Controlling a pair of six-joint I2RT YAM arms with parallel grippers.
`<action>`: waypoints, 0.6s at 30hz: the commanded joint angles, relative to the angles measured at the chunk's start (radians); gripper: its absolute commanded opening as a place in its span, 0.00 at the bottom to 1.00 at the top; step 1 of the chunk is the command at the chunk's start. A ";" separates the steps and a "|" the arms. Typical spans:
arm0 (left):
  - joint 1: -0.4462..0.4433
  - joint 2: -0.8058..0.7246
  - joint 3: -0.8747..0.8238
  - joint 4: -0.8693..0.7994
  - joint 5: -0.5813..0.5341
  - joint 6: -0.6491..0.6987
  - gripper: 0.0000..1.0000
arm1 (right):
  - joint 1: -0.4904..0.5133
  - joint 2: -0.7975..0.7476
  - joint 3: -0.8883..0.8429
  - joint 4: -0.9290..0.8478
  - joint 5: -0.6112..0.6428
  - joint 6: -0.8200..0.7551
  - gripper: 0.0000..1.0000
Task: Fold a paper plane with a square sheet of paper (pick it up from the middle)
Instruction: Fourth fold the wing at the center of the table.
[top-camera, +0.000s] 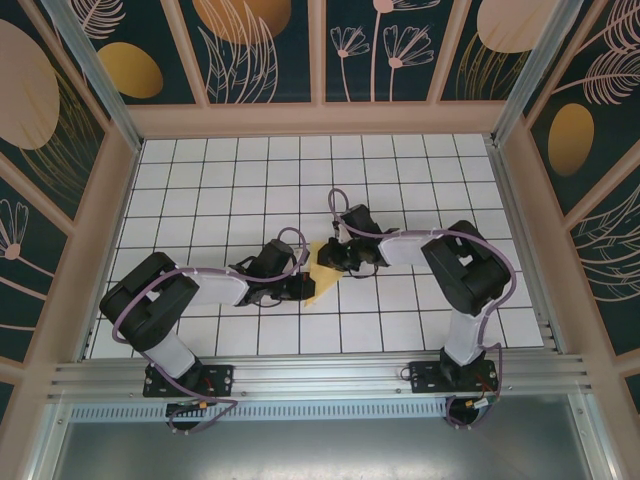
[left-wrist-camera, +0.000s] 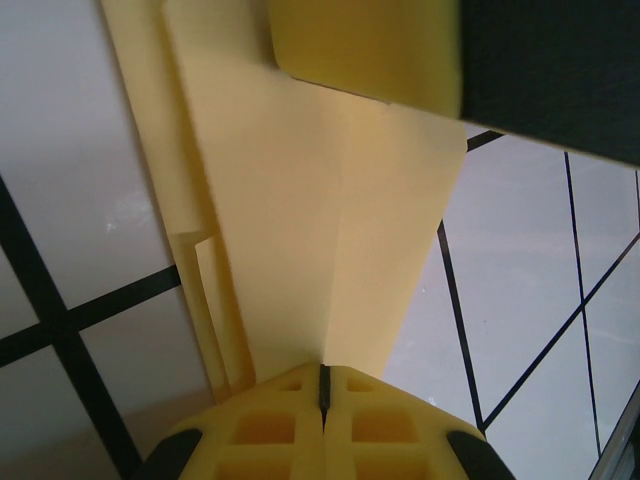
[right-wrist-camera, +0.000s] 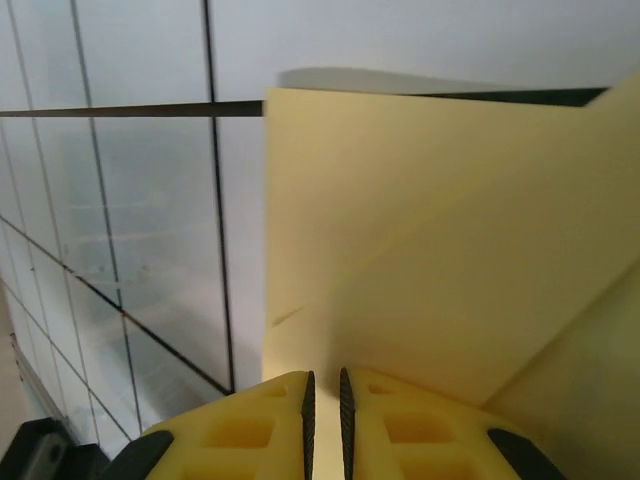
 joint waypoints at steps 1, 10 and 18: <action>-0.002 0.040 -0.045 -0.195 -0.075 0.015 0.00 | -0.020 0.027 -0.008 0.030 0.031 0.002 0.18; -0.001 0.026 -0.076 -0.183 -0.078 0.007 0.00 | -0.089 0.077 0.011 0.040 0.011 -0.016 0.18; -0.003 0.029 -0.084 -0.175 -0.074 0.006 0.00 | -0.169 0.096 0.023 0.067 -0.020 -0.015 0.19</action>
